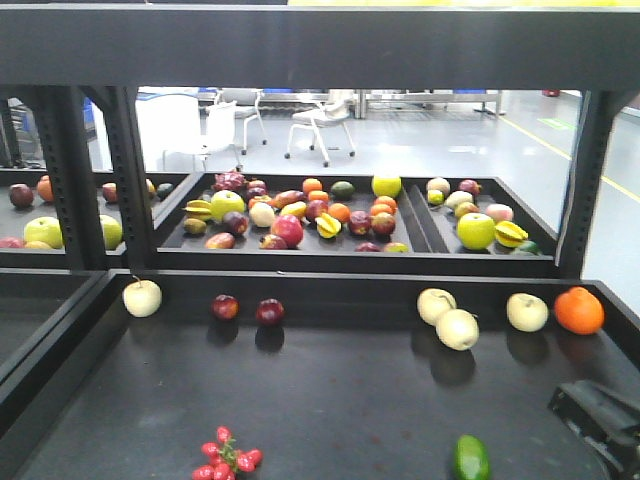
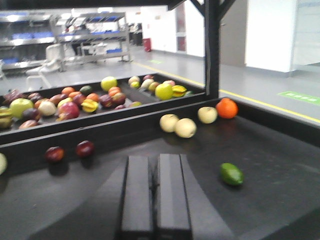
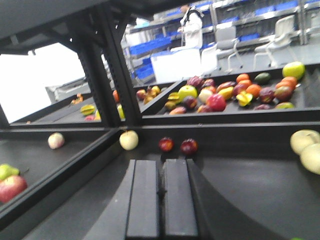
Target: Pick snacks and fruit into basket
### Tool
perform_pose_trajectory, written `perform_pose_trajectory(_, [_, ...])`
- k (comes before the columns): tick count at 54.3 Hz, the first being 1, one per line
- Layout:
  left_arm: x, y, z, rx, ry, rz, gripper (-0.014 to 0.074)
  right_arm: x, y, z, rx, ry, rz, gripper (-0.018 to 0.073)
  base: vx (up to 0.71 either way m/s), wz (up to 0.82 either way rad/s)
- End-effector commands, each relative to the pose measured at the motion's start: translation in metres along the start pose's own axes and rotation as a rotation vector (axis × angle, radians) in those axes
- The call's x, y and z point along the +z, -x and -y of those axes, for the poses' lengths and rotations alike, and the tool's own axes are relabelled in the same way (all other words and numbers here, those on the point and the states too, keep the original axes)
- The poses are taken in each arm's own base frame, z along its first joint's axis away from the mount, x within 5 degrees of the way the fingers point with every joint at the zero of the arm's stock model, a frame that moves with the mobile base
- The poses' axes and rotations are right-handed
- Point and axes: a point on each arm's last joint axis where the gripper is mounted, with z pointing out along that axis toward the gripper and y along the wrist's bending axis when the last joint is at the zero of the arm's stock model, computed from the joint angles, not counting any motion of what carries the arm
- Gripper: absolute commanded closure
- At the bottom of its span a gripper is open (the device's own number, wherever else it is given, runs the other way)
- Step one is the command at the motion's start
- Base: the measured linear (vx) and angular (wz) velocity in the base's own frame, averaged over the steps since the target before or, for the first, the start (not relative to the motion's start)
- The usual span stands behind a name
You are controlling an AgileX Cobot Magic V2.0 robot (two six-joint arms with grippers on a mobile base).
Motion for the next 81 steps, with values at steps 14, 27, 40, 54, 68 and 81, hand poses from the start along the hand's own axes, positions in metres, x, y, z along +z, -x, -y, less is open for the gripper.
perform_pose_trajectory(14, [0.002,0.009,-0.001,-0.005,0.012,0.014,0.0605,0.016,0.0,0.003,0.018,0.026,-0.009,0.0568,0.11,0.08])
perform_pose_trajectory(27, [0.002,0.009,-0.001,-0.005,0.016,0.014,0.0605,0.027,-0.013,0.011,0.042,0.008,-0.073,0.0568,0.03,-0.03])
perform_pose_trajectory(40, [0.002,0.009,-0.001,-0.005,0.011,0.014,0.0605,0.031,-0.015,0.011,0.084,0.03,-0.06,0.0568,0.0,0.01])
perform_pose_trajectory(54, [0.002,0.009,-0.001,-0.005,0.011,0.014,0.0605,0.03,-0.006,0.001,0.086,0.144,0.027,0.0568,0.0,-0.01])
perform_pose_trajectory(68, [0.002,0.009,-0.001,-0.005,0.011,0.014,0.0605,0.03,-0.005,-0.001,0.083,0.162,0.037,0.0568,0.01,-0.03])
perform_pose_trajectory(81, [0.002,0.009,-0.001,-0.005,0.011,0.014,0.0605,0.03,-0.005,-0.001,0.083,0.163,0.039,0.0568,0.01,-0.05])
